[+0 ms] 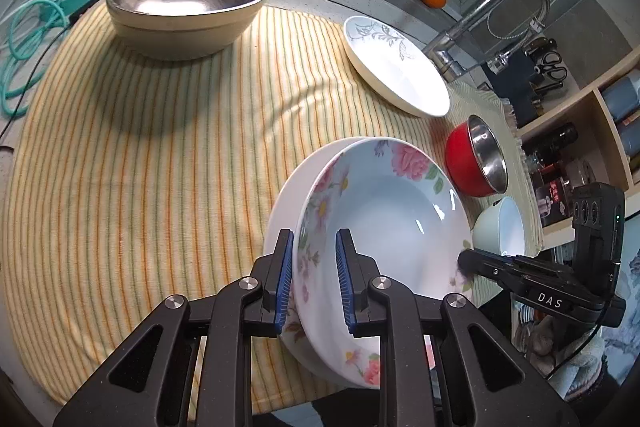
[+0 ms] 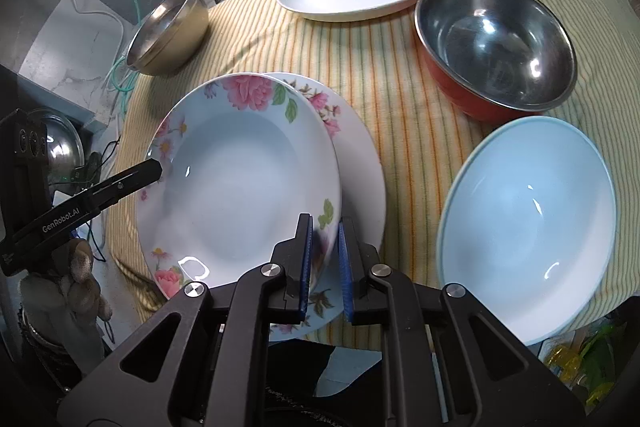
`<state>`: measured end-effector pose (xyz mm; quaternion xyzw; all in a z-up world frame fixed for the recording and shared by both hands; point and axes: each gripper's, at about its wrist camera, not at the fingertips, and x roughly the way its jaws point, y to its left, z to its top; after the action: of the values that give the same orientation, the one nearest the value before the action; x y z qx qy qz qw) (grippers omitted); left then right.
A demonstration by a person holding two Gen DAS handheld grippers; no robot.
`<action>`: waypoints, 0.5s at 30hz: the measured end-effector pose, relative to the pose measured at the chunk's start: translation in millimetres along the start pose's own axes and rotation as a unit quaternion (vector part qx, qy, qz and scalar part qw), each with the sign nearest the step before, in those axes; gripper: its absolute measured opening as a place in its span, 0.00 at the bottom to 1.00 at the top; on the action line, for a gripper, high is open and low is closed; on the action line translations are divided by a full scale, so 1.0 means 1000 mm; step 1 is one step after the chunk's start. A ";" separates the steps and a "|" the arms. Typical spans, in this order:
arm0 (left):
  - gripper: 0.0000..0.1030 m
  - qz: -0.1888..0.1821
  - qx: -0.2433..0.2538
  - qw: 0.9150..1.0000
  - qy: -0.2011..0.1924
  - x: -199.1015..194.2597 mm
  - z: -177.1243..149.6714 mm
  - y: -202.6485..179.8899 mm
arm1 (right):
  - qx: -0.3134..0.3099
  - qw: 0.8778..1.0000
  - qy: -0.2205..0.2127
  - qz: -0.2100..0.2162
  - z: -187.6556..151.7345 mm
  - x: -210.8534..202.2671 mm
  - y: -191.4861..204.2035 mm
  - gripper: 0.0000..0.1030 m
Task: Organize plates and bowls
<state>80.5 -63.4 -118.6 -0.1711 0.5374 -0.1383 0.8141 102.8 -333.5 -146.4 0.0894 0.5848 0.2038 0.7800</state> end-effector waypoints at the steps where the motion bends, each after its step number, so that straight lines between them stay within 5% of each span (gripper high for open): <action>1: 0.19 0.001 0.003 1.000 0.002 0.001 0.000 -0.001 | 0.001 1.000 0.000 -0.001 -0.001 0.000 -0.001 0.13; 15: 0.18 0.029 0.025 0.999 0.009 0.012 -0.004 -0.009 | -0.014 1.000 0.002 -0.023 0.001 0.003 0.005 0.13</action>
<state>81.4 -76.8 -126.7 -0.1336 0.5455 -0.1292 0.8172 103.1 -327.6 -147.3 0.0646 0.5852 0.1946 0.7845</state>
